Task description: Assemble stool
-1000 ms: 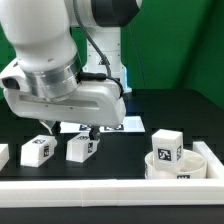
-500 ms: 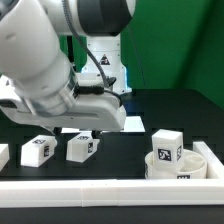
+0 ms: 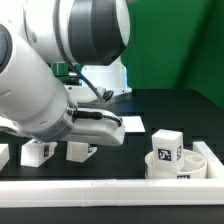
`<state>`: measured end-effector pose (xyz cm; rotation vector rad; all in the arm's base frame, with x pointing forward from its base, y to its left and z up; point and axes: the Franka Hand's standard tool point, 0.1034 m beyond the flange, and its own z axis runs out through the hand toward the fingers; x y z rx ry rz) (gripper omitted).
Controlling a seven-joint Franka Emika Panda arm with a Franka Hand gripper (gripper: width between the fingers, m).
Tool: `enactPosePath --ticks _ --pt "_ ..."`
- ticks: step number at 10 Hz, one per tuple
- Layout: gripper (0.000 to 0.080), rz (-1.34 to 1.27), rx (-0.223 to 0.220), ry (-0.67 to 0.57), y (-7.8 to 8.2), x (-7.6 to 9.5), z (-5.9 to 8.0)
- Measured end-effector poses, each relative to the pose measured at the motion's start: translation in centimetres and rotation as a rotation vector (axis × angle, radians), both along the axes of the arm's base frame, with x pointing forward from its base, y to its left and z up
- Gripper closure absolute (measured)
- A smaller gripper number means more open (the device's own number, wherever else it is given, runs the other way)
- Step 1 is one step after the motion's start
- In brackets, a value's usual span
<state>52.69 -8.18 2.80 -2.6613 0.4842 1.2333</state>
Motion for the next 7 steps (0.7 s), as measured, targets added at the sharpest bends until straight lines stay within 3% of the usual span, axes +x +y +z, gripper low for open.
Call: enactPosePath --ticks 7 --pt "0.0151 0.000 -0.016 -0.014 0.3 -1.0 -2.1"
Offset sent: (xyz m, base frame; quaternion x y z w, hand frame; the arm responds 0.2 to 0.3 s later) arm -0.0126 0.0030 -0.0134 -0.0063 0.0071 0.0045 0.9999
